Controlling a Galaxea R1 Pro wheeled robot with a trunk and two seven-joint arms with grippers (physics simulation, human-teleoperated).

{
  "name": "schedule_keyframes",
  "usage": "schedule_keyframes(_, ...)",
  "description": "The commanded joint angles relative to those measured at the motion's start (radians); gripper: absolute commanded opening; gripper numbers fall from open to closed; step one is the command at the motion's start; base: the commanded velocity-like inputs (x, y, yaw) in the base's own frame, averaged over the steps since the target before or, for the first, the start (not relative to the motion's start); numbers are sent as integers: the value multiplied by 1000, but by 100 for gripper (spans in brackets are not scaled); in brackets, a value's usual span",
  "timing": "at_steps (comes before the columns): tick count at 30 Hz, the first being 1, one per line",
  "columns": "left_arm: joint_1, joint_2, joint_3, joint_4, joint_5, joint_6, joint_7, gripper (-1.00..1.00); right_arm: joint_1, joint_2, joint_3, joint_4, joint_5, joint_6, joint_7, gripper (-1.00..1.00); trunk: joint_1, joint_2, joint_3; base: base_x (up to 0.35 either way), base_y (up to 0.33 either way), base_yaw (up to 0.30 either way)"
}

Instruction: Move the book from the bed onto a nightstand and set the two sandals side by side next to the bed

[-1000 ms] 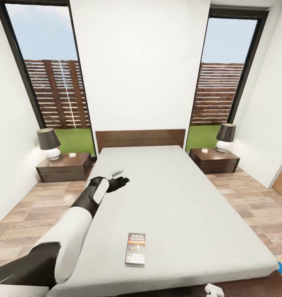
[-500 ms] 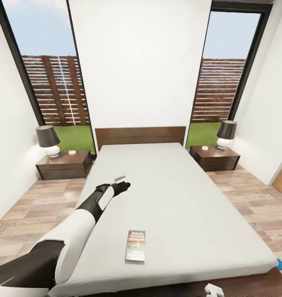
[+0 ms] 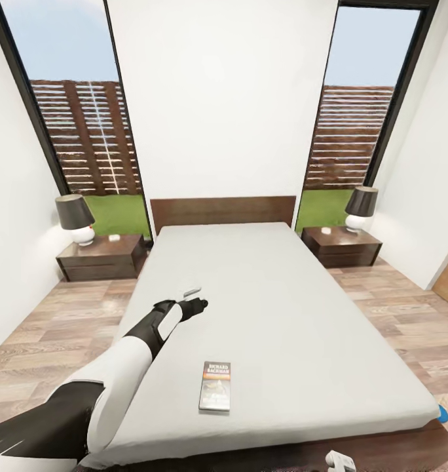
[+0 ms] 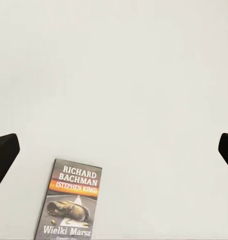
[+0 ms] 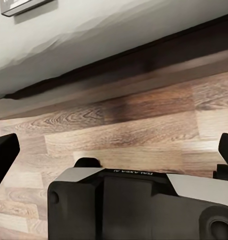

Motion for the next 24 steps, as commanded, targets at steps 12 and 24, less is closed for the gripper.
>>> schedule_keyframes(12, 0, 0, 2, -1, 9, -4, 5, 100, -2, 0, 7, 2, -11, 4, 2, 100, 1, -2, -21, 0, 0, 0)
schedule_keyframes(24, 0, 0, 2, -1, 10, -3, 3, 100, -2, -2, 7, 2, -11, 4, -1, 100, 1, -2, -40, 0, 0, 0)
